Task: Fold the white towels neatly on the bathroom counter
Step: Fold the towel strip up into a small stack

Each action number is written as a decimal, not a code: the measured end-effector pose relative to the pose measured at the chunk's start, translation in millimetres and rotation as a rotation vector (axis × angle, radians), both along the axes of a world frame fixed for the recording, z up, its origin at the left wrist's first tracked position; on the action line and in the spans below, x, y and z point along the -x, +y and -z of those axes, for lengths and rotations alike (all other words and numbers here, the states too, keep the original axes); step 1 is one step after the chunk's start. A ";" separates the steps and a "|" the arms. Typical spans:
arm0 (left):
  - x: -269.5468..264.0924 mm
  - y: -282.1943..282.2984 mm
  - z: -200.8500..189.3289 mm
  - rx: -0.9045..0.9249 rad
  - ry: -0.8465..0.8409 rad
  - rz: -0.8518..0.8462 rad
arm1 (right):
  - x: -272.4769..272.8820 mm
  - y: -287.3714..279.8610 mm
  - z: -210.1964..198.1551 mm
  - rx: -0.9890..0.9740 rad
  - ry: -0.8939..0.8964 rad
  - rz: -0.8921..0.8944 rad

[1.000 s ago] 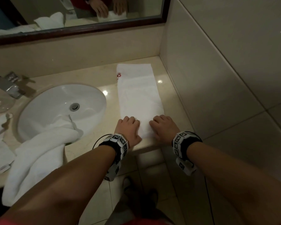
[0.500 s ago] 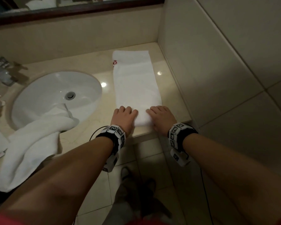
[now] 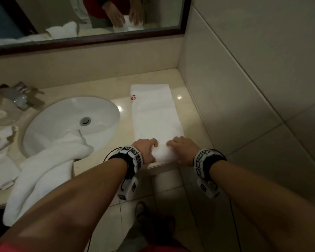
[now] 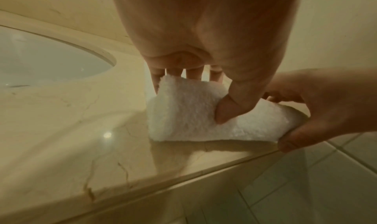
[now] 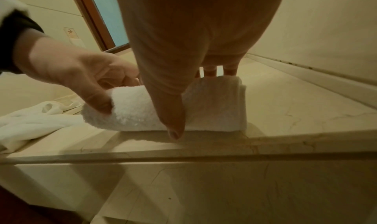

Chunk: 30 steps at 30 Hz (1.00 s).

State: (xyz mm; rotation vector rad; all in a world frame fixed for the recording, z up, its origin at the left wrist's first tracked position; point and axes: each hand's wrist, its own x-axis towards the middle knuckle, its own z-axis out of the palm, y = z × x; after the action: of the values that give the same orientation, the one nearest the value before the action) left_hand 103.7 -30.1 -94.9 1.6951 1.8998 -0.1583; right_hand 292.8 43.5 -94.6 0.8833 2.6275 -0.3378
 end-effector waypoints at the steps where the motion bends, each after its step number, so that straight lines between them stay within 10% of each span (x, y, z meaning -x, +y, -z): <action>1: 0.7 1.7 -0.8 0.019 -0.017 -0.015 | 1.2 1.3 -0.6 0.015 -0.019 0.004; 30: 26.4 43.0 1.6 0.250 -0.267 -0.193 | 30.0 44.6 2.0 0.387 -0.041 0.289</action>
State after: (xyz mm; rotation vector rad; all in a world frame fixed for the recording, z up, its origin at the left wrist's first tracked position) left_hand 77.3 12.9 -96.5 1.2922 1.7501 -0.0845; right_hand 262.8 88.1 -96.6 1.1115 2.2796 -0.8575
